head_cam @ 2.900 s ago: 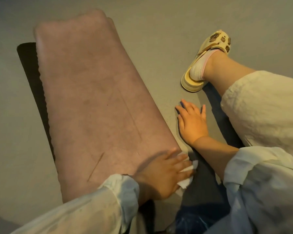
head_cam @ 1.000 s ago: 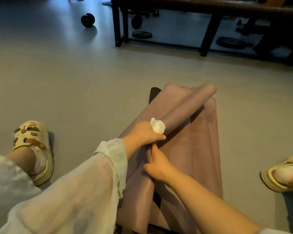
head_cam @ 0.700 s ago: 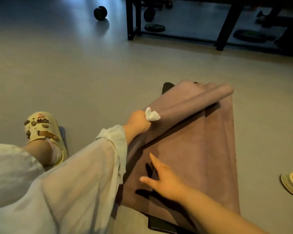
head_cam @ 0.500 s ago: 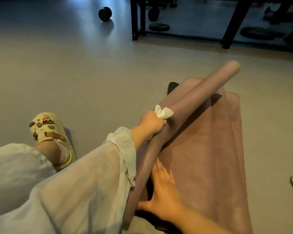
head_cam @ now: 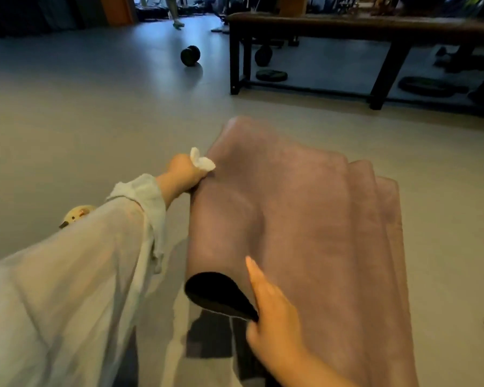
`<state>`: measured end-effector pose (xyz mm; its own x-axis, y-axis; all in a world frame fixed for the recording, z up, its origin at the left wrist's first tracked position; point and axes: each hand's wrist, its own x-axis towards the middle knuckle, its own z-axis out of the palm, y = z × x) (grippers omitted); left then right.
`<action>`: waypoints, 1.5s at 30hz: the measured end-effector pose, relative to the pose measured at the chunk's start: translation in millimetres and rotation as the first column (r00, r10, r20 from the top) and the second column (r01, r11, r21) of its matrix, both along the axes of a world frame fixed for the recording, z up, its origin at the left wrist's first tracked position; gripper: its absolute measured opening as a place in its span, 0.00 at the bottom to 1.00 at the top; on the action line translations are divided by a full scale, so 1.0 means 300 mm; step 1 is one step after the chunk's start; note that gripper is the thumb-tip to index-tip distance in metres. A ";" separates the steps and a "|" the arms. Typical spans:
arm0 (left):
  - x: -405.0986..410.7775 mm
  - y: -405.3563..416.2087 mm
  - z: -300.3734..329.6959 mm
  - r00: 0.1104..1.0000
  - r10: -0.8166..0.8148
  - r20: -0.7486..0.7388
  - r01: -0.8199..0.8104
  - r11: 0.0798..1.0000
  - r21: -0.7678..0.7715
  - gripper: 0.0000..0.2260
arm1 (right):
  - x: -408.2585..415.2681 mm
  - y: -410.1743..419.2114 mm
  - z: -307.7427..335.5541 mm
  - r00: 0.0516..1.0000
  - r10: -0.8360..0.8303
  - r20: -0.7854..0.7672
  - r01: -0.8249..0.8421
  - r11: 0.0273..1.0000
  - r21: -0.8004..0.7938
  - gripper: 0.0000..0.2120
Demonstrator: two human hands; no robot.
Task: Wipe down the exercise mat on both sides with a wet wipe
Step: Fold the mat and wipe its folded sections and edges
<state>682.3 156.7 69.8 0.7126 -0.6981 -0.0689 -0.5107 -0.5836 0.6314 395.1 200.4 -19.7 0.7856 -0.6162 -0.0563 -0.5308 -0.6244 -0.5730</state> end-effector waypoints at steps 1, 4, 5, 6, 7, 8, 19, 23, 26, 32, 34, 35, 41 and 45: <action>0.079 0.058 0.005 0.978 -0.035 0.206 0.006 0.990 0.141 0.14 | 0.130 0.139 -0.031 0.998 0.047 -0.033 -0.050 0.995 -0.089 0.49; 0.255 0.226 -0.056 0.894 -0.155 0.421 0.026 0.955 0.295 0.12 | 0.235 0.168 -0.092 0.960 0.245 -0.132 -0.265 0.951 -0.159 0.48; 0.257 0.262 -0.098 0.880 -0.258 0.400 0.118 0.933 0.340 0.14 | 0.255 0.153 -0.102 0.944 0.248 -0.218 -0.291 0.936 -0.195 0.49; 0.239 0.289 -0.141 0.882 -0.347 0.318 0.227 0.906 0.358 0.15 | 0.259 0.154 -0.128 0.913 0.277 -0.299 -0.330 0.934 -0.140 0.51; 0.220 0.314 -0.187 0.872 -0.448 0.199 0.371 0.869 0.327 0.13 | 0.257 0.187 -0.168 0.877 0.295 -0.380 -0.362 0.925 -0.117 0.52; 0.188 0.343 -0.242 0.858 -0.512 0.037 0.488 0.836 0.250 0.11 | 0.252 0.238 -0.214 0.828 0.343 -0.444 -0.413 0.908 -0.069 0.52; -0.105 0.616 -0.641 0.399 -0.917 -0.003 0.703 0.304 0.643 0.43 | 0.065 0.234 -0.393 0.617 0.174 -0.768 -0.466 0.866 -0.179 0.30; -0.164 0.698 -0.708 0.166 -0.986 0.006 0.660 0.115 0.742 0.43 | 0.073 0.254 -0.401 0.596 0.125 -0.793 -0.459 0.864 -0.208 0.29; -0.157 0.706 -0.706 0.173 -0.984 0.053 0.624 0.151 0.767 0.34 | 0.069 0.244 -0.391 0.575 0.160 -0.803 -0.494 0.850 -0.185 0.30; -0.151 0.690 -0.694 0.338 -0.939 0.070 0.554 0.259 0.791 0.33 | 0.054 0.179 -0.359 0.595 0.269 -0.757 -0.511 0.854 -0.099 0.39; -0.141 0.667 -0.692 0.478 -0.873 0.095 0.474 0.347 0.809 0.36 | 0.065 0.168 -0.366 0.612 0.284 -0.738 -0.507 0.857 -0.091 0.38; -0.130 0.651 -0.692 0.551 -0.825 0.123 0.409 0.396 0.822 0.37 | 0.073 0.166 -0.373 0.622 0.288 -0.728 -0.507 0.857 -0.094 0.37; -0.082 0.642 -0.723 0.807 -0.473 0.353 0.018 0.618 0.786 0.38 | 0.136 0.161 -0.413 0.685 0.281 -0.672 -0.476 0.871 -0.121 0.33; -0.145 0.740 -0.773 0.867 -0.372 0.332 0.025 0.697 0.717 0.38 | 0.174 0.148 -0.432 0.733 0.284 -0.618 -0.450 0.884 -0.129 0.32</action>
